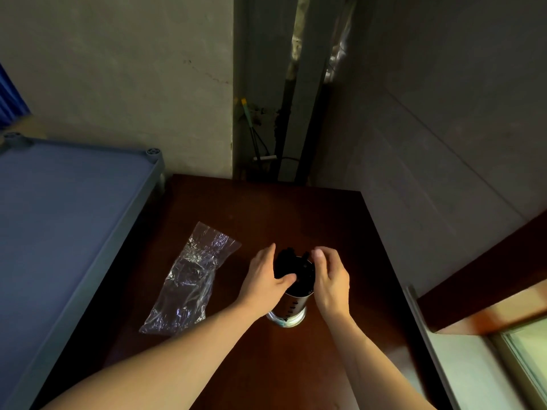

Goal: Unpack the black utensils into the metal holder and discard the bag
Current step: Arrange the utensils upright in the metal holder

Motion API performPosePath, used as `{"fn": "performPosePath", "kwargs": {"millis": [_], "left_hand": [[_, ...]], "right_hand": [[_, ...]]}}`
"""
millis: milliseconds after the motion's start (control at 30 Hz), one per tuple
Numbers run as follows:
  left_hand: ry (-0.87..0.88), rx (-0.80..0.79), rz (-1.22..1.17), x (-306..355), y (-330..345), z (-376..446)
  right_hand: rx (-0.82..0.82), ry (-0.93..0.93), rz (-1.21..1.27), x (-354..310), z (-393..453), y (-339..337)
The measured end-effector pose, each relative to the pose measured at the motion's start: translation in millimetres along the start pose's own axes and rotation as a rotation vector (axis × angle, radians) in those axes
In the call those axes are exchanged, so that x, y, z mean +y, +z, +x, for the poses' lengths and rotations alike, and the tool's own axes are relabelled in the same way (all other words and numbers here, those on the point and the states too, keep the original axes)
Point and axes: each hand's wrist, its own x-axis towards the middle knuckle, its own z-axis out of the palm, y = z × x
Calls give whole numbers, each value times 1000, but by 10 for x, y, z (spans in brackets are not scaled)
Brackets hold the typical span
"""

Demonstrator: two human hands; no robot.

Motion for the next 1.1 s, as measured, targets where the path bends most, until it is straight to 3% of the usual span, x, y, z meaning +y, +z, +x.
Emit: {"fn": "performPosePath", "kwargs": {"millis": [167,433,667,933,1100], "left_hand": [[-23,-192,-50,26,60,-51],[89,-134,55,58,113,-28],[137,-39,26,141,118,71],[146,-123,72,18,18,94],[134,-125,76,-144,-139,53]], "right_hand": [[-24,61,30,45,-95,60],[-131,27,-126,-39,157,201],[-91,-34,-176,-179,257,420],[-108,-80,-176,-265,211,413],[-102,-230,-209,-437,146,394]]}}
